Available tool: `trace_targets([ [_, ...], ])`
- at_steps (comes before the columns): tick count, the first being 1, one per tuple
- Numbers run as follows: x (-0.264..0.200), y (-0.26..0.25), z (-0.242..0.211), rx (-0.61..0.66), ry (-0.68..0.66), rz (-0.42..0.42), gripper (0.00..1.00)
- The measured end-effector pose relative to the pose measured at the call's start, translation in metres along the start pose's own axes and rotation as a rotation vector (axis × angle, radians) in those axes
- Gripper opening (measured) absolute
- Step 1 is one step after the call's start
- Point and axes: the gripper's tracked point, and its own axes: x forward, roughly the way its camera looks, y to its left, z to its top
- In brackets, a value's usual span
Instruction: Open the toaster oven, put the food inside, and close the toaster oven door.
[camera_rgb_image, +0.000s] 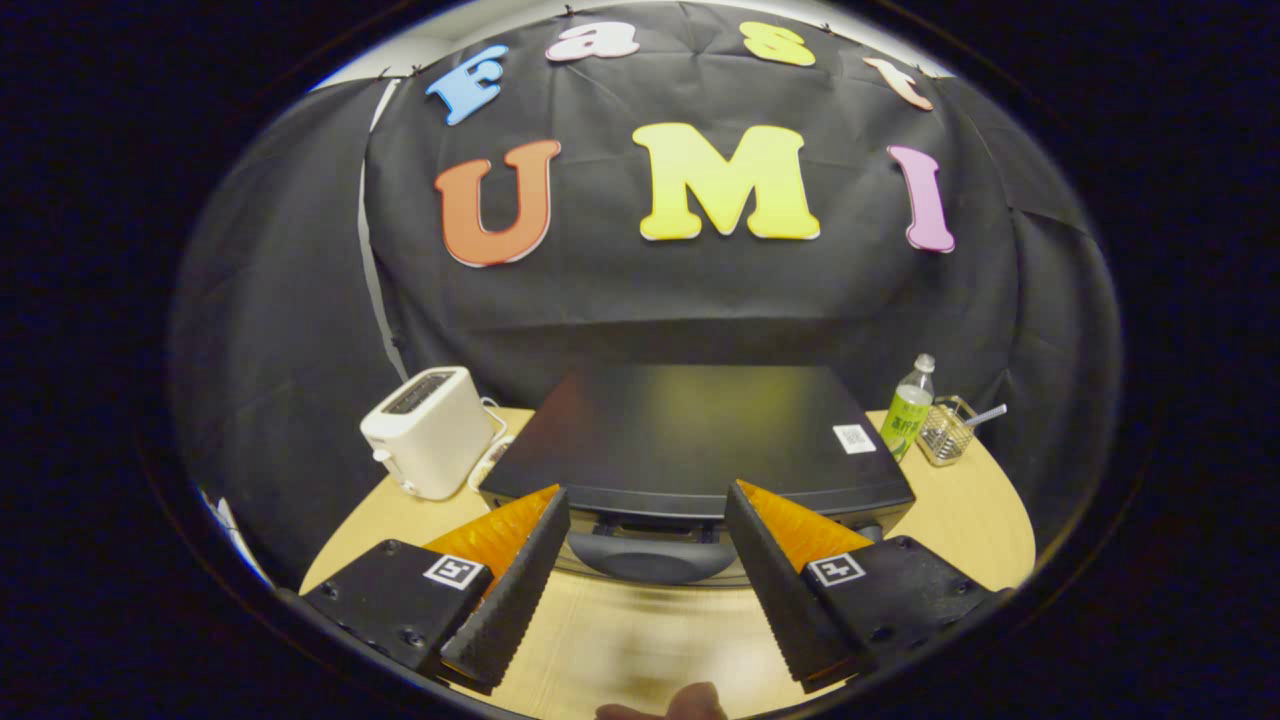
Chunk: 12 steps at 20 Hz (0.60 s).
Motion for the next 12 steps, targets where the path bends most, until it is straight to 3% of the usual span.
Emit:
trace_targets([
  [6,0.020,-0.005,-0.022,-0.036,0.063,-0.070,1.00],
  [12,0.017,-0.002,-0.029,-0.017,0.038,-0.057,1.00],
])
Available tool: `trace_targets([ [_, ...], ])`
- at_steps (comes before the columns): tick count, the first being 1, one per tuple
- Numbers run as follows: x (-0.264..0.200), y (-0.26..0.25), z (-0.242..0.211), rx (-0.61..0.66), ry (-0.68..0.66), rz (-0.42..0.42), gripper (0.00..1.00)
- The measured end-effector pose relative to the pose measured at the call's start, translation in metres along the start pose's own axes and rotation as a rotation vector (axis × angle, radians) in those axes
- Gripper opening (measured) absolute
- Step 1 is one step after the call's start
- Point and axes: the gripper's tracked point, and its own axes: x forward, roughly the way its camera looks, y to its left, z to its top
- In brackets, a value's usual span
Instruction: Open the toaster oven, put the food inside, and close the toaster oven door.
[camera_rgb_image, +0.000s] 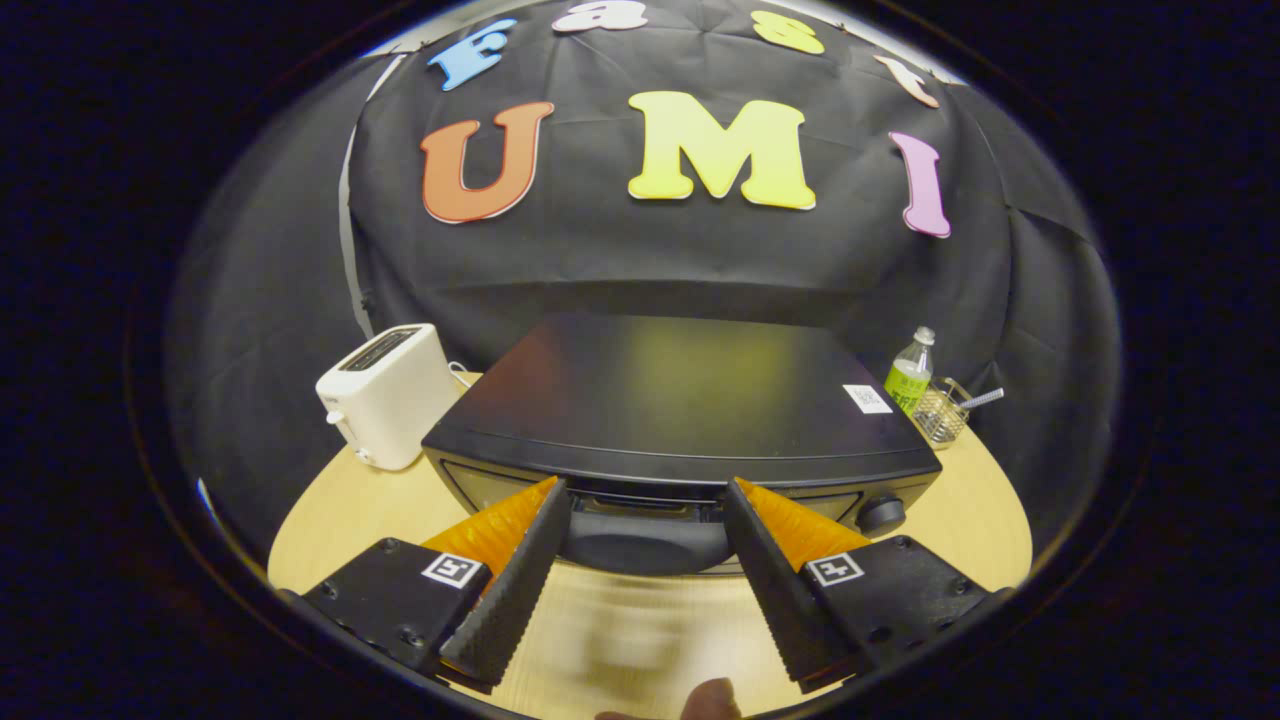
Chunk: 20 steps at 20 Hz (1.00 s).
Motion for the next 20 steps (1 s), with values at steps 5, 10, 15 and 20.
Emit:
trace_targets([
  [5,-0.032,0.005,-0.042,0.019,0.056,0.013,1.00],
  [10,-0.052,0.007,-0.095,-0.060,0.127,0.004,1.00],
  [15,-0.051,0.009,-0.128,-0.028,0.234,0.018,1.00],
  [20,-0.046,0.009,-0.150,-0.015,0.317,0.019,1.00],
])
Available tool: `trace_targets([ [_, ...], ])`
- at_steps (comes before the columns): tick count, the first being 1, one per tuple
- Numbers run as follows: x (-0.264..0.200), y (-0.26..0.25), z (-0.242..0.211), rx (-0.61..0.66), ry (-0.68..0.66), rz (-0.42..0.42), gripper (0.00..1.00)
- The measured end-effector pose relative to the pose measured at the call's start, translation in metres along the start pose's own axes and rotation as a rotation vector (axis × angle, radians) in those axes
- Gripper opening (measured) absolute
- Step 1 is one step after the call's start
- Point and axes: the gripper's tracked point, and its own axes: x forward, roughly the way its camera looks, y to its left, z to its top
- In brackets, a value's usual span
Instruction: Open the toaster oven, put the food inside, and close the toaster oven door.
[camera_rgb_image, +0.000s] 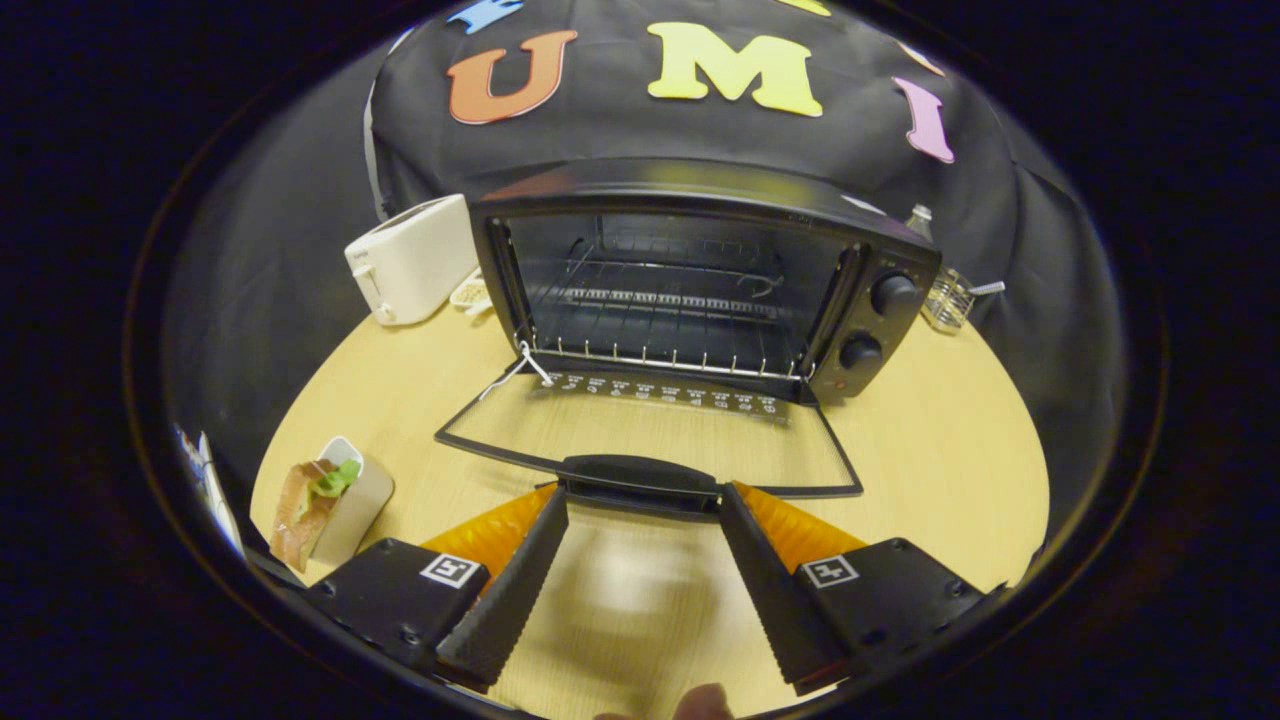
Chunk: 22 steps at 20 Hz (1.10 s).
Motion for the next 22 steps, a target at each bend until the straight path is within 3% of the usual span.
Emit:
trace_targets([
  [5,0.014,-0.001,-0.004,-0.038,0.043,0.016,1.00],
  [8,-0.003,0.012,-0.005,0.015,0.092,0.054,1.00],
  [13,-0.074,0.072,0.007,-0.014,0.053,0.273,0.99],
  [17,-0.105,0.134,-0.002,0.090,0.160,0.473,1.00],
  [22,-0.104,0.192,-0.017,0.235,0.286,0.581,1.00],
])
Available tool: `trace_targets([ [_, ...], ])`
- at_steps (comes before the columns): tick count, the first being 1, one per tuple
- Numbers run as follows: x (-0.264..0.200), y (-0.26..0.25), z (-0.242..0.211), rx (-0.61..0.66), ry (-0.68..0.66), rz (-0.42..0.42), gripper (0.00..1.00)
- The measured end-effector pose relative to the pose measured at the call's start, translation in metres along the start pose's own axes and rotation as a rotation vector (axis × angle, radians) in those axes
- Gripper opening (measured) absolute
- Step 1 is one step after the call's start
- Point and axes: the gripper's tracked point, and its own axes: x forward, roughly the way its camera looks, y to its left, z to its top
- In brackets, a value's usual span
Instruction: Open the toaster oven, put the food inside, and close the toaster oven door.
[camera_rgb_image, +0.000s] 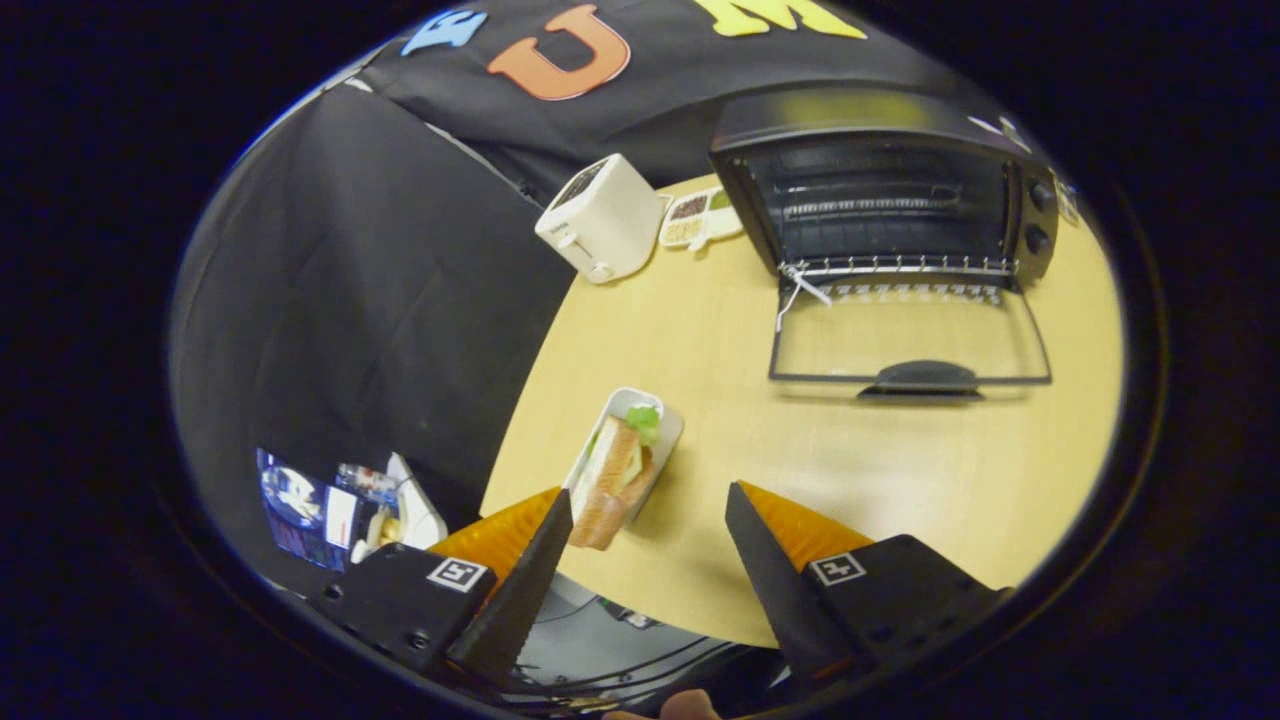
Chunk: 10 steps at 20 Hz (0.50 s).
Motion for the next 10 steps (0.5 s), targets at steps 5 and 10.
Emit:
trace_targets([
  [5,0.049,0.010,-0.013,0.163,0.074,0.048,0.97],
  [10,0.071,0.008,-0.011,0.268,0.097,0.047,0.70],
])
